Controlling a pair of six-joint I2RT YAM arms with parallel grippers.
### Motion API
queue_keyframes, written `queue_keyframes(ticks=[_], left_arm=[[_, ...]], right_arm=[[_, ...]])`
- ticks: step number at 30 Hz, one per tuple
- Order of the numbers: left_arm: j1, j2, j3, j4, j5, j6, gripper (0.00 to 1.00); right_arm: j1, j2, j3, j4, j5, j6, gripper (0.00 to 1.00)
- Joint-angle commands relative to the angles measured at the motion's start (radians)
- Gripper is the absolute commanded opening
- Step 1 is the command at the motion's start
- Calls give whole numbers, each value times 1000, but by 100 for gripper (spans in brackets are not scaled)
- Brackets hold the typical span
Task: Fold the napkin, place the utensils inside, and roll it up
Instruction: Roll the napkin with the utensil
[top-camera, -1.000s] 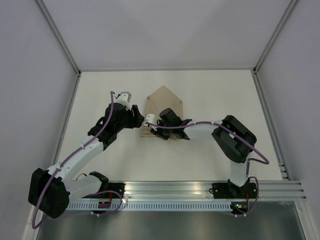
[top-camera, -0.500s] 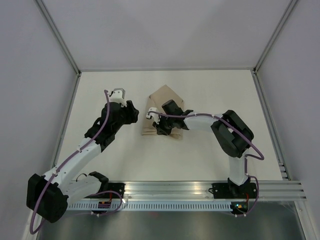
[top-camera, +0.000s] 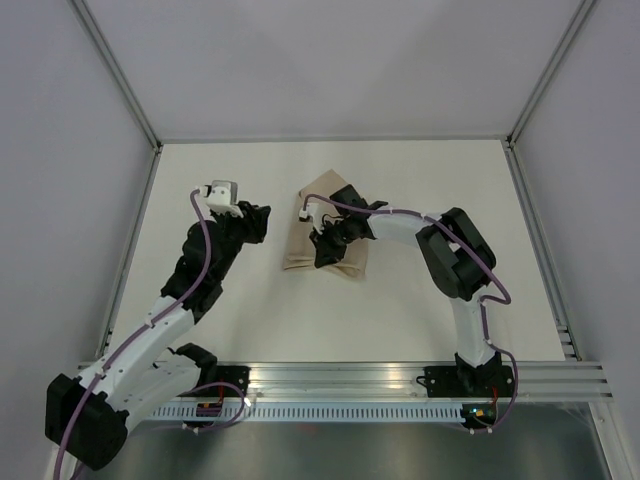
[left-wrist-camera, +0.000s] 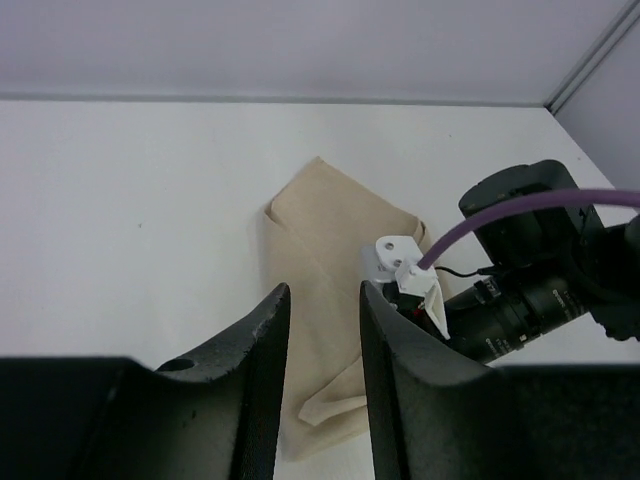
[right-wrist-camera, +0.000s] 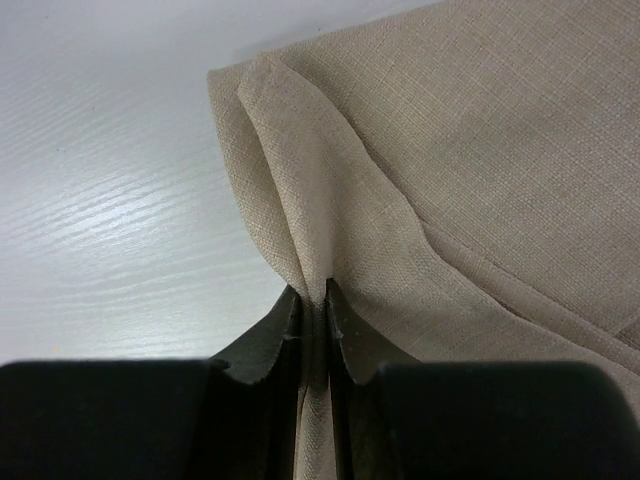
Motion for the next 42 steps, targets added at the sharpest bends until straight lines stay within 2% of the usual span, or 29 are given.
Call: queue_keyframes(ticks=[1, 6, 11, 14, 17, 18, 23, 30, 34, 42], left_arm=[[-13, -30, -85, 245, 39, 127, 39], [-54, -43, -194, 451, 112, 272, 39], [-135, 46, -168, 430, 125, 473, 40], [-178, 100, -157, 438, 85, 519, 40], [-180, 94, -159, 445, 67, 510, 40], [-180, 83, -163, 451, 62, 506, 40], [-180, 40, -157, 422, 42, 483, 43], [-180, 25, -163, 431, -21, 438, 47], [-178, 29, -156, 430, -90, 388, 53], [-172, 23, -122, 390, -168, 306, 56]], right_arm=[[-11, 98, -3, -168, -18, -8, 19], [-31, 130, 33, -211, -60, -10, 18], [-43, 150, 56, -243, -80, -16, 18], [-44, 144, 56, -249, -75, -18, 20], [-46, 111, 37, -234, -55, -16, 30], [-46, 95, 15, -223, -44, -14, 37], [-46, 3, -25, -183, 19, -16, 49], [-43, -86, -82, -145, 92, -48, 57], [-37, -151, -104, -116, 118, -67, 59], [-8, -257, -160, -84, 163, -126, 62]])
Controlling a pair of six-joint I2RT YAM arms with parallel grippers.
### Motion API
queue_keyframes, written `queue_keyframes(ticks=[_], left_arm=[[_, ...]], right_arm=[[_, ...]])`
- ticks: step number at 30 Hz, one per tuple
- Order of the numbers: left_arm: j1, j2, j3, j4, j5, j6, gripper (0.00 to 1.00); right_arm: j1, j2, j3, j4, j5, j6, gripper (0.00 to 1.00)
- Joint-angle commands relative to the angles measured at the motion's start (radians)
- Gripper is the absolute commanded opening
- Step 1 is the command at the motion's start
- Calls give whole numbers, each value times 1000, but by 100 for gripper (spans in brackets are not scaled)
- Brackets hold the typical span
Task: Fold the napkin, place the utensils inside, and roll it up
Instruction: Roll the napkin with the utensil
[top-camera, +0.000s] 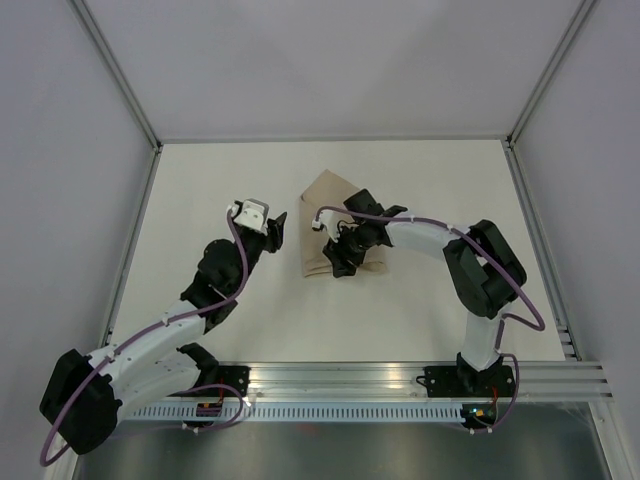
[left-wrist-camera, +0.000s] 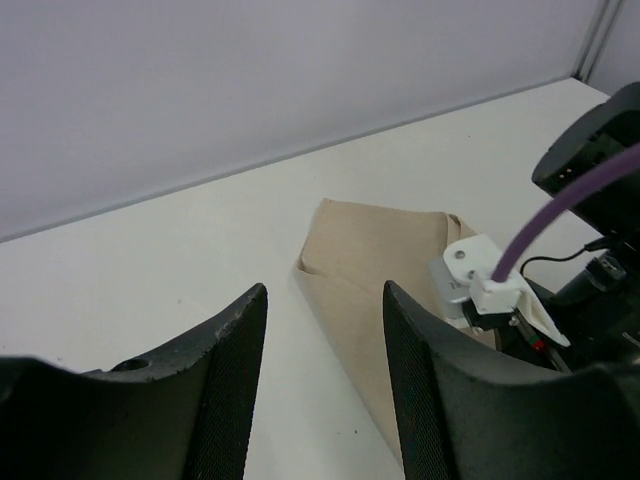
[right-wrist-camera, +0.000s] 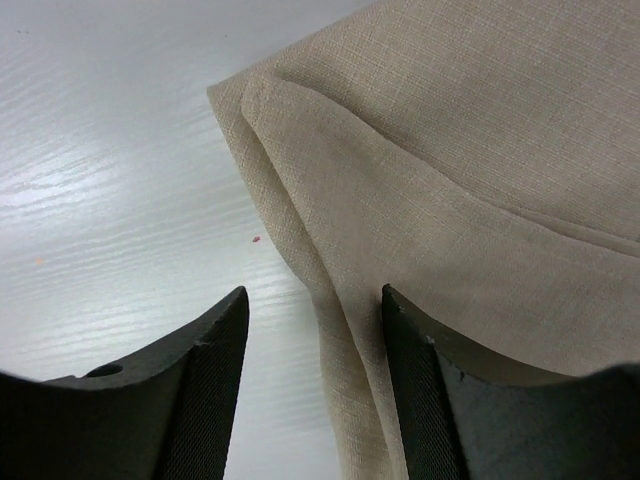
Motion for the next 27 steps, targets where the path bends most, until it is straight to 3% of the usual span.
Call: queue_keyframes(ticks=[1, 8, 13, 17, 27], left_arm=[[7, -14, 50, -1, -74, -85, 56], [30, -8, 46, -11, -88, -154, 56], [35, 10, 44, -1, -93, -174, 55], [35, 30, 50, 1, -87, -184, 54], [37, 50, 52, 1, -82, -183, 54]], right_arm=[[24, -106, -38, 40, 59, -57, 62], [74, -257, -238, 155, 197, -178, 64], [95, -340, -393, 338, 324, -265, 65], [101, -372, -446, 453, 364, -299, 65], [123, -433, -529, 547, 372, -318, 69]])
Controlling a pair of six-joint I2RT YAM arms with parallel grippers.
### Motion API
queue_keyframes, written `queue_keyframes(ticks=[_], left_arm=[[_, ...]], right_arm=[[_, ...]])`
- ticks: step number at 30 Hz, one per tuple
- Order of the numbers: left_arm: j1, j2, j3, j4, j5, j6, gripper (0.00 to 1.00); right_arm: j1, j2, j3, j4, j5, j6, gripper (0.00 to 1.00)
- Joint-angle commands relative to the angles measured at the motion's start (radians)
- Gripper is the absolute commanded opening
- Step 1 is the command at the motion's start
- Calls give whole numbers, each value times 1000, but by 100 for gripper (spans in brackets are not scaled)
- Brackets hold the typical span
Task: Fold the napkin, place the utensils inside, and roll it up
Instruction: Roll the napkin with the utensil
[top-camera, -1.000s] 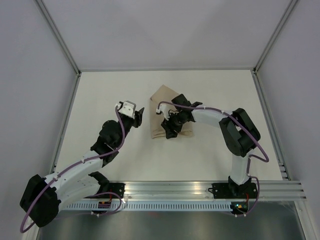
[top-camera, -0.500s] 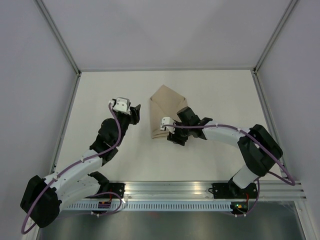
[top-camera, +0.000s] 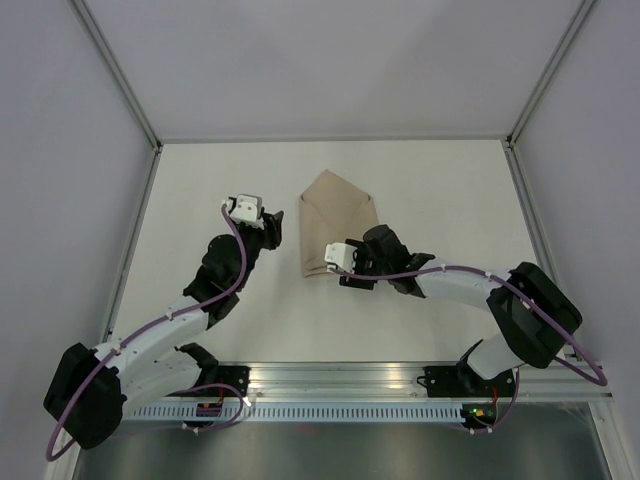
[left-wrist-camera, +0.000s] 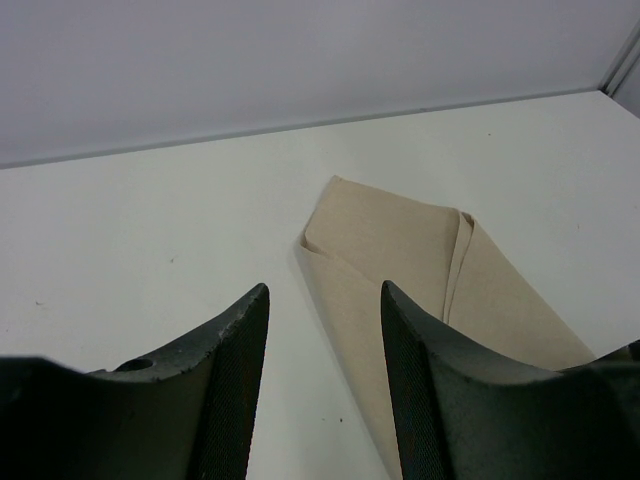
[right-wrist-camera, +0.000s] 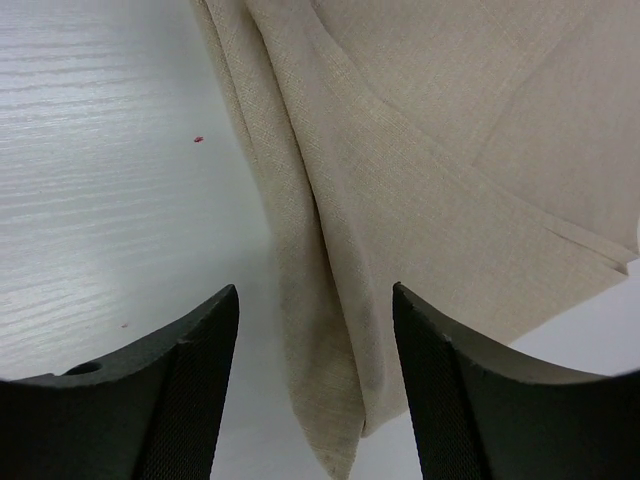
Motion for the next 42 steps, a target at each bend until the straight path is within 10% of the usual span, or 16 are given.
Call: queue_keyframes(ticks=[1, 23, 42], left_arm=[[6, 5, 35, 27, -12, -34, 54], [9, 39, 50, 8, 16, -26, 52], [13, 61, 79, -1, 42, 0, 52]], right_arm=[[13, -43, -22, 73, 5, -30, 69], [47, 72, -17, 153, 94, -65, 74], [47, 140, -16, 157, 101, -129, 44]])
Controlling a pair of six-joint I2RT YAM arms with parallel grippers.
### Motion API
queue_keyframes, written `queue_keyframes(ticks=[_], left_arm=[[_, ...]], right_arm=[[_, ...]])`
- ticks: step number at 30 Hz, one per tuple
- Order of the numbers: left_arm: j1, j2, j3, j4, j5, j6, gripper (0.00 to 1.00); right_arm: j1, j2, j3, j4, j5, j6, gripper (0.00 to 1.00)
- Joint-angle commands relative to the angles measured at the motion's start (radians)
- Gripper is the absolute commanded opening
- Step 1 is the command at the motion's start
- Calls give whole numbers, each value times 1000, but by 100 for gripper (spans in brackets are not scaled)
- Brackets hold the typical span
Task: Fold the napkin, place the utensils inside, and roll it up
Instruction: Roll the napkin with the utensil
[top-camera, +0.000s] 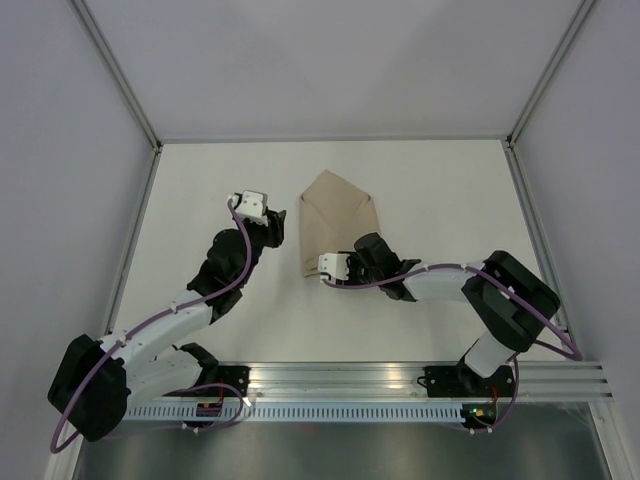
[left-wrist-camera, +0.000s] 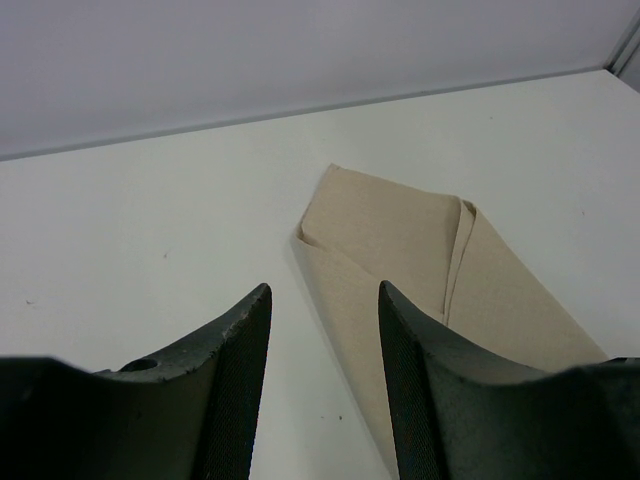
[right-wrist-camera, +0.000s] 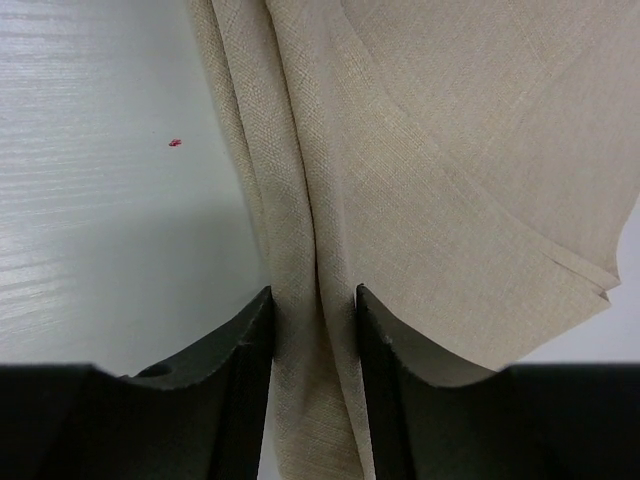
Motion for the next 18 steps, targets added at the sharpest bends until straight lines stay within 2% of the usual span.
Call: queue_keyframes(ticks=[1, 10, 18], left_arm=[[7, 8, 53, 17, 33, 3, 52], [7, 5, 84, -26, 54, 14, 52], [7, -14, 79, -42, 58, 6, 52]], right_arm=[[2, 31, 26, -19, -4, -27, 44], [3, 74, 83, -88, -14, -37, 41], [2, 94, 126, -170, -36, -39, 22]])
